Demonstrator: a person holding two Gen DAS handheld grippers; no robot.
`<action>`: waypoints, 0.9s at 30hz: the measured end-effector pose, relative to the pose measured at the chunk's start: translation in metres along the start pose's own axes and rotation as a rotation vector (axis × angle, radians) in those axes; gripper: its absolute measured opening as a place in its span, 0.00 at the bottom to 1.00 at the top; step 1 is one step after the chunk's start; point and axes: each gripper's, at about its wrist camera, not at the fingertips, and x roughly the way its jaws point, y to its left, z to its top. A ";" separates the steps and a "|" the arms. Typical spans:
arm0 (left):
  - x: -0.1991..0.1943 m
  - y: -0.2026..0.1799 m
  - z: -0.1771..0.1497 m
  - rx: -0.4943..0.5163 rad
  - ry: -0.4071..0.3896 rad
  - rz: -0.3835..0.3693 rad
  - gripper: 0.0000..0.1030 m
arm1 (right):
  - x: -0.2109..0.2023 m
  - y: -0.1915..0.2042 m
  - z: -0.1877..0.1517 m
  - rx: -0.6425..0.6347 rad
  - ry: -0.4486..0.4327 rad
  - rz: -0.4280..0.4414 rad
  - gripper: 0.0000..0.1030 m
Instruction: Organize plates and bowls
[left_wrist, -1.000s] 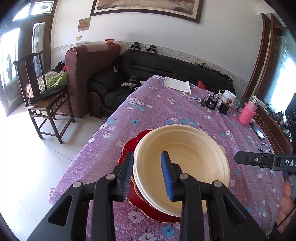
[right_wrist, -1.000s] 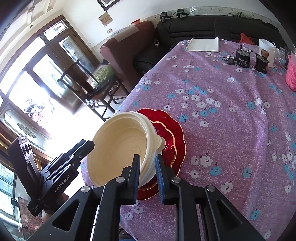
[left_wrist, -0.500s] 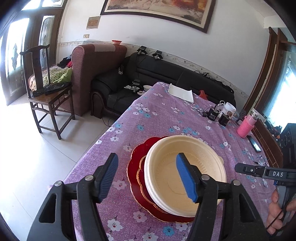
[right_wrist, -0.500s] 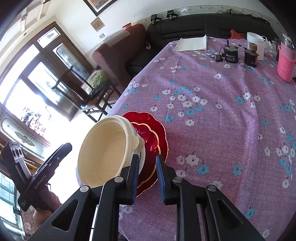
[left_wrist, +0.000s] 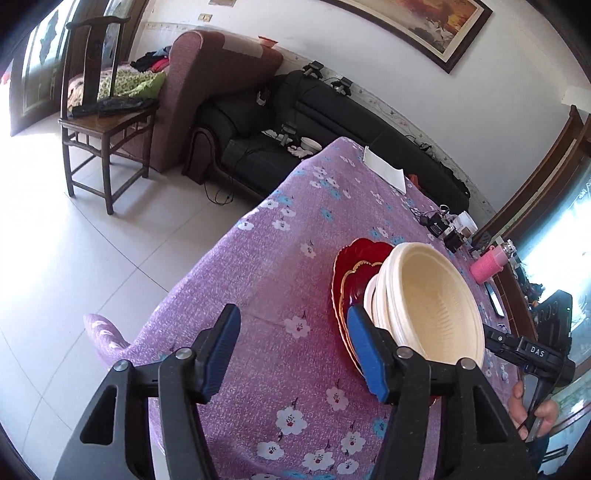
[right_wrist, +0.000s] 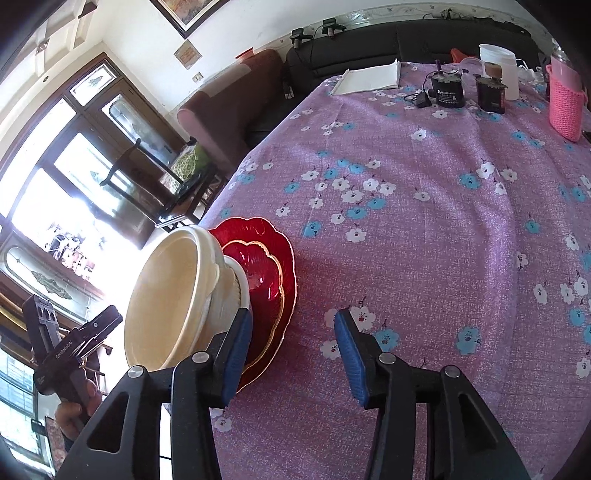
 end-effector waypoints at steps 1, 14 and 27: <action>0.002 -0.001 -0.001 0.003 0.006 -0.014 0.49 | 0.003 -0.001 0.000 0.002 0.008 -0.002 0.49; 0.025 -0.017 -0.009 0.052 0.066 -0.093 0.20 | 0.027 -0.010 0.001 0.019 0.061 0.043 0.30; 0.050 -0.032 -0.008 0.120 0.098 -0.062 0.11 | 0.048 0.001 0.001 -0.012 0.083 0.013 0.17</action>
